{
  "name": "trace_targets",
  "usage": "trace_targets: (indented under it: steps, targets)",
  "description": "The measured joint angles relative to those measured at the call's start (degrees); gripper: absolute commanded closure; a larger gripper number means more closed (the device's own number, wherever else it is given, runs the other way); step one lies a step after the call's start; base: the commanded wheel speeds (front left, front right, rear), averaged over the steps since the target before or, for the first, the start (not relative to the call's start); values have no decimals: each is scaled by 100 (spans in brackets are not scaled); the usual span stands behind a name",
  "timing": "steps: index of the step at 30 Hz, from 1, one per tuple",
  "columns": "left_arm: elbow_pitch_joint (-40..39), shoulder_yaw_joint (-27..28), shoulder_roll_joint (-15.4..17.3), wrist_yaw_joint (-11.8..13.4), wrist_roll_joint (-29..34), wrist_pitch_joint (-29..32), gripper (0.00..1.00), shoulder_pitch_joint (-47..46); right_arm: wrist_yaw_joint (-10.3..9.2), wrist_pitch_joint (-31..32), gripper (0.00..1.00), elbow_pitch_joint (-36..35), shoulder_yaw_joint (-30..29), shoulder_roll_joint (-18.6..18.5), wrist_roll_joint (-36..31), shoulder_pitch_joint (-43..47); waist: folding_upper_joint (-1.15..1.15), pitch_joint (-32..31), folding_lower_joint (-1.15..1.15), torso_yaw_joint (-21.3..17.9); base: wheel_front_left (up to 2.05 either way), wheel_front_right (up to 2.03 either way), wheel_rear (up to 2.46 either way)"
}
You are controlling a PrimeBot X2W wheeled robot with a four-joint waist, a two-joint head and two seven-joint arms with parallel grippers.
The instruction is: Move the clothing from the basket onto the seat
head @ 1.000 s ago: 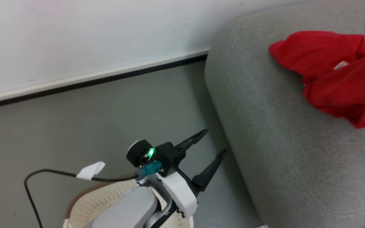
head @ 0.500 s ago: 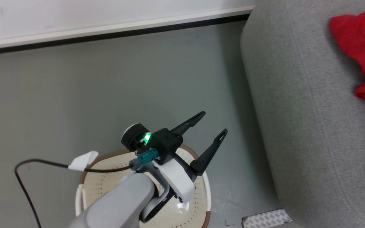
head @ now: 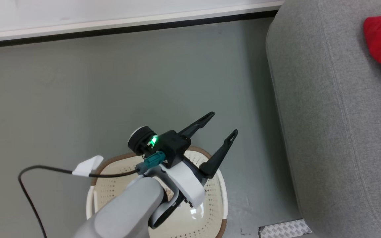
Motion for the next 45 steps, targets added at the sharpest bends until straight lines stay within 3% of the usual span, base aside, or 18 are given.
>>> trace_targets:
  steps: [1,2,3,4,12,25,40,45]
  targets:
    - [29,5,-11,0,-7,-8,0,3,0,41,95,47,38,-13,34,-9,0,-15,0,0,0,0,0]
    - [57,5,-27,-1,-9,-24,0,7,0,47,70,80,91,-19,62,-17,0,-37,0,1,0,0,0]
    - [84,5,-49,-1,-16,-51,0,13,0,47,22,107,135,-27,79,-27,0,-64,0,3,0,0,0]
    - [103,13,-62,-2,-27,-56,0,20,0,16,0,119,179,-41,99,-37,0,-91,0,4,0,0,0]
    - [223,209,-90,31,-199,-147,0,177,0,-224,0,108,624,-134,126,-63,0,-473,-1,-32,0,0,0]
    - [114,780,-51,94,-330,-188,0,800,0,-728,0,-829,1380,-193,108,76,0,-1548,-2,-86,0,0,0]
    - [-282,2242,197,272,-327,-191,0,1702,0,-1533,0,-2262,1797,-5,290,772,1,-2439,-2,389,0,0,0]
    - [-294,2788,178,320,-196,-191,0,2170,0,-1826,0,-2646,1593,397,358,1256,0,-2647,-2,568,0,0,0]
